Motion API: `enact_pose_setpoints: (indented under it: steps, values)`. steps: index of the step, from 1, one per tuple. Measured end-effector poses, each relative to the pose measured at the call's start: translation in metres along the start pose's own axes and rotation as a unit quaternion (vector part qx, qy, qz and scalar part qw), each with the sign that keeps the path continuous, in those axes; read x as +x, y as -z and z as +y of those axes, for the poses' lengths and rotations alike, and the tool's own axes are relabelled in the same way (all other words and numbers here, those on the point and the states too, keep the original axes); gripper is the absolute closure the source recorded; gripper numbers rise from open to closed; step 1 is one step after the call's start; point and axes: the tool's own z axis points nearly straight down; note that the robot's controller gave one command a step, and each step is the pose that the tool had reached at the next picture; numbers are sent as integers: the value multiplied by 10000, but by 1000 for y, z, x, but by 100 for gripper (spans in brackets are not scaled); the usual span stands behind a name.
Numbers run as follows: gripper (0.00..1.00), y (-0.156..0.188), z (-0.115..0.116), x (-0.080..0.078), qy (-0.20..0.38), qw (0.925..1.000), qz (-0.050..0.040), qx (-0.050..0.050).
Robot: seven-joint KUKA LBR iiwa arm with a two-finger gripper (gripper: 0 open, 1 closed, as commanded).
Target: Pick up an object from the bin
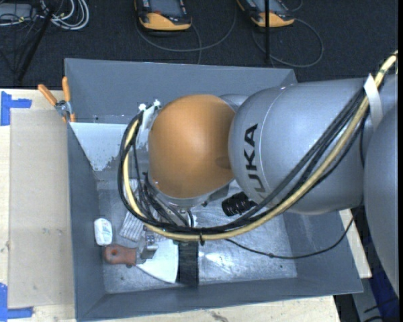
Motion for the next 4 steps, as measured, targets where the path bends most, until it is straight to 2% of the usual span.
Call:
enact_pose_setpoints:
  steps: [1, 2, 3, 4]
  values:
    - [0, 3, -1, -2, -17, 10000, -31, -7]
    - [0, -14, 1, -2, 340, 9994, -68, -15]
    - [100, -136, 1, -15, 1069, 9943, 28, -7]
    - [100, -136, 1, -15, 1065, 9943, 28, -8]
